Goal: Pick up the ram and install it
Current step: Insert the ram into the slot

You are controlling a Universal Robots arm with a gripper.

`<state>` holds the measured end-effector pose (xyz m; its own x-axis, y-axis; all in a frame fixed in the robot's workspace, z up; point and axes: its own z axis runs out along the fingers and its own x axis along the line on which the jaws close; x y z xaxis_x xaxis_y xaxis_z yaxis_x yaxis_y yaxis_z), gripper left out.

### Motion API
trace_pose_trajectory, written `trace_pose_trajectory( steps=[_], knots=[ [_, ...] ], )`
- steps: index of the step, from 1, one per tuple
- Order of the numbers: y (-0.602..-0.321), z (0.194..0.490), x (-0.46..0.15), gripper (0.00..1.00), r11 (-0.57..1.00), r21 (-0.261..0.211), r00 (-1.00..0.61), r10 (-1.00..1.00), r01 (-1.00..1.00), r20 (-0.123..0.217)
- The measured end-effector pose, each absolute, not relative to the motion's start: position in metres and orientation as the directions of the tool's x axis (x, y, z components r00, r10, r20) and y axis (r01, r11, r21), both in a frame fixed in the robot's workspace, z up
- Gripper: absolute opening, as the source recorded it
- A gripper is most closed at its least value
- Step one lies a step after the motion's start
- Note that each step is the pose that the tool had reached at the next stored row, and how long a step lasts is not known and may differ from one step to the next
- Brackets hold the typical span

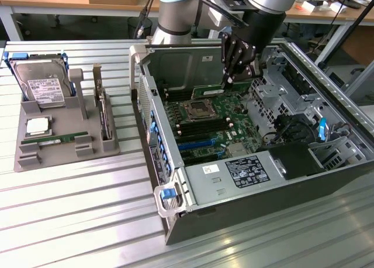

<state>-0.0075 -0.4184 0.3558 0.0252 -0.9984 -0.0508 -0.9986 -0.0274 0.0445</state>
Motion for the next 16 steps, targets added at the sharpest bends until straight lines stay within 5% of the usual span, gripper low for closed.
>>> trace_pose_trajectory(
  steps=[16],
  knots=[
    [-0.420, 0.337, -0.008, 0.12, -0.027, 0.045, 0.025, -0.998, -0.999, -0.051]
  ],
)
